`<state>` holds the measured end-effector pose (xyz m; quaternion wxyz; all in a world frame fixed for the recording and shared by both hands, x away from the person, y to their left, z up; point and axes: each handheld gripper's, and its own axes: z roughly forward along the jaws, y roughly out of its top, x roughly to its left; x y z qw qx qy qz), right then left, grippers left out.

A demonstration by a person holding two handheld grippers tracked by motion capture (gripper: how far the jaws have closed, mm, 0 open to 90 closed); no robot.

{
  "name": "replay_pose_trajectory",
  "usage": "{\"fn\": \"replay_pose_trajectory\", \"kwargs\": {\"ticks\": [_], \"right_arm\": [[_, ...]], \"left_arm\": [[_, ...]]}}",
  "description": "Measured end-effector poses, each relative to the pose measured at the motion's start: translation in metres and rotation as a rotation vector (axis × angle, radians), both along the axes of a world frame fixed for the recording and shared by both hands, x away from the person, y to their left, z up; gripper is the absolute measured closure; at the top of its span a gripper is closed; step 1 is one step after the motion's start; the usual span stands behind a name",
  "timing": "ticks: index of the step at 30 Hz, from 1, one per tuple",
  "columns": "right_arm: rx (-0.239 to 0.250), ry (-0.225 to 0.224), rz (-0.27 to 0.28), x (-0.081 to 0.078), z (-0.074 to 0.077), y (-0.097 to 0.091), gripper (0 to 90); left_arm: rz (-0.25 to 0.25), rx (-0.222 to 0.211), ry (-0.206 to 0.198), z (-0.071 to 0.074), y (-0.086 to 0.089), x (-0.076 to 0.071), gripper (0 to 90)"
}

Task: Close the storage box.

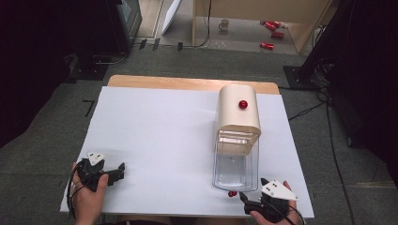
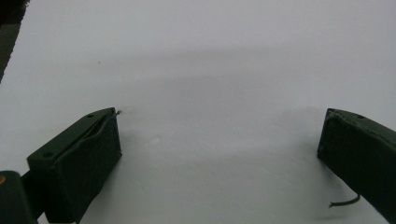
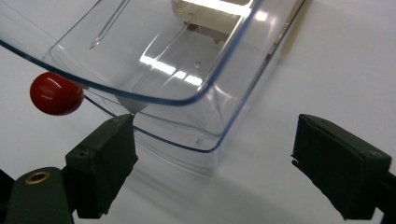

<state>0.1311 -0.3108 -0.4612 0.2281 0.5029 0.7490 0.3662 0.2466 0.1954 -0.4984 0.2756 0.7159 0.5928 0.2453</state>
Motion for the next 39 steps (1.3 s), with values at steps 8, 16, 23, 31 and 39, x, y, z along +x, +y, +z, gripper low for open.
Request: {"fn": "replay_pose_trajectory", "kwargs": {"ticks": [8,16,23,31,39], "right_arm": [[0.016,0.002,0.033,0.004,0.0,0.009,13.2],[0.049,-0.009,0.019,0.004,0.006,0.009,13.2],[0.101,-0.014,0.01,0.008,0.015,0.007,13.2],[0.13,-0.011,-0.043,0.016,0.024,0.002,13.2],[0.167,-0.013,-0.041,0.026,0.034,-0.001,13.3]], "left_arm": [[0.0,0.0,0.0,0.0,0.0,0.0,0.0],[0.0,0.0,0.0,0.0,0.0,0.0,0.0],[0.0,0.0,0.0,0.0,0.0,0.0,0.0],[0.0,0.0,0.0,0.0,0.0,0.0,0.0],[0.0,-0.001,0.0,0.0,0.0,0.0,0.0]]}}
